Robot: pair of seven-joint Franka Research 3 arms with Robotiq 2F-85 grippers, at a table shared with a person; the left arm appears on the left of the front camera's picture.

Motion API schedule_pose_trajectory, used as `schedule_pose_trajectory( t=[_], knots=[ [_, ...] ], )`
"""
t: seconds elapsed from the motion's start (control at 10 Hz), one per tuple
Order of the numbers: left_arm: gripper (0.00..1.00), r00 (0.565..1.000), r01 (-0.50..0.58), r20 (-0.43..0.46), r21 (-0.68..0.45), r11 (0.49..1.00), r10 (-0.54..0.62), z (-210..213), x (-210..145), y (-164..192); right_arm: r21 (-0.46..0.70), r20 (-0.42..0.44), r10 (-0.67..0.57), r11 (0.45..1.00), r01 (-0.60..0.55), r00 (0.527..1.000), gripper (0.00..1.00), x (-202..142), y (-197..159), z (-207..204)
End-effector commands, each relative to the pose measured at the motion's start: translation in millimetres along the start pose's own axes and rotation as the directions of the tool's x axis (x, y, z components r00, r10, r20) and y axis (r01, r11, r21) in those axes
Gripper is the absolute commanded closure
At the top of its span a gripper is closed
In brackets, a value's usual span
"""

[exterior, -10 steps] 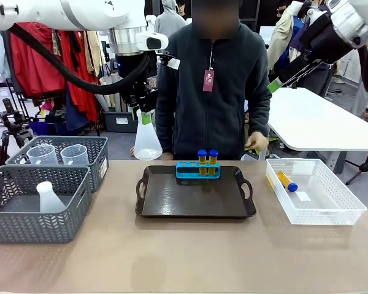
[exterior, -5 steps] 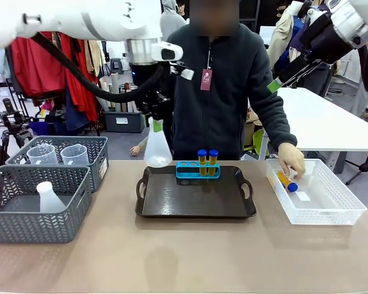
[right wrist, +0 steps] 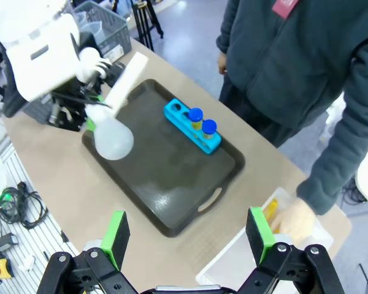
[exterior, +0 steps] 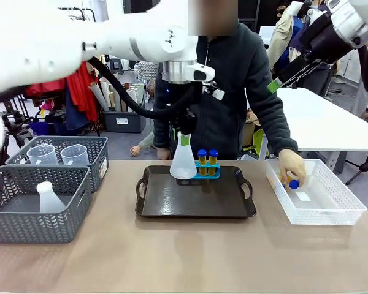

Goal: Prepare the laboratory tools.
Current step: Pick up one Small flask and place it on the Handle tray.

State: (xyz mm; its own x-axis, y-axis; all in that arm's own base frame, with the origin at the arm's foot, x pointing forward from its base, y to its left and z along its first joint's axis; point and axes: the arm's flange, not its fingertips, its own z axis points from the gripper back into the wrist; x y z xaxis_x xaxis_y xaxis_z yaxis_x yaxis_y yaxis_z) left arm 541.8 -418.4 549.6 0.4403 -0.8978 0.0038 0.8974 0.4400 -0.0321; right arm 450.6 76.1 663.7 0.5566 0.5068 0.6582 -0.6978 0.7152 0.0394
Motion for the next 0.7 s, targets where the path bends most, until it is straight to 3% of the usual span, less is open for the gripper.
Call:
schedule_pose_trajectory(
  t=[0.0,0.2,0.3,0.6],
  knots=[
    [1.0,0.998,0.057,-0.021,-0.001,0.998,-0.057,11,30,15,0.007,0.005,0.0,1.0,0.0,1.0,0.0,0,0,1],
    [1.0,0.994,0.111,-0.015,0.006,0.994,-0.111,14,23,9,0.007,0.005,0.0,1.0,0.0,1.0,0.0,0,0,1],
    [1.0,0.999,0.037,-0.001,-0.014,0.999,-0.037,-11,18,3,0.007,0.005,0.0,1.0,0.0,1.0,0.0,0,0,1],
    [1.0,0.997,0.07,0.018,-0.002,0.998,-0.07,-12,17,-6,0.007,0.005,0.0,1.0,0.0,1.0,0.0,0,0,1]
  ],
)
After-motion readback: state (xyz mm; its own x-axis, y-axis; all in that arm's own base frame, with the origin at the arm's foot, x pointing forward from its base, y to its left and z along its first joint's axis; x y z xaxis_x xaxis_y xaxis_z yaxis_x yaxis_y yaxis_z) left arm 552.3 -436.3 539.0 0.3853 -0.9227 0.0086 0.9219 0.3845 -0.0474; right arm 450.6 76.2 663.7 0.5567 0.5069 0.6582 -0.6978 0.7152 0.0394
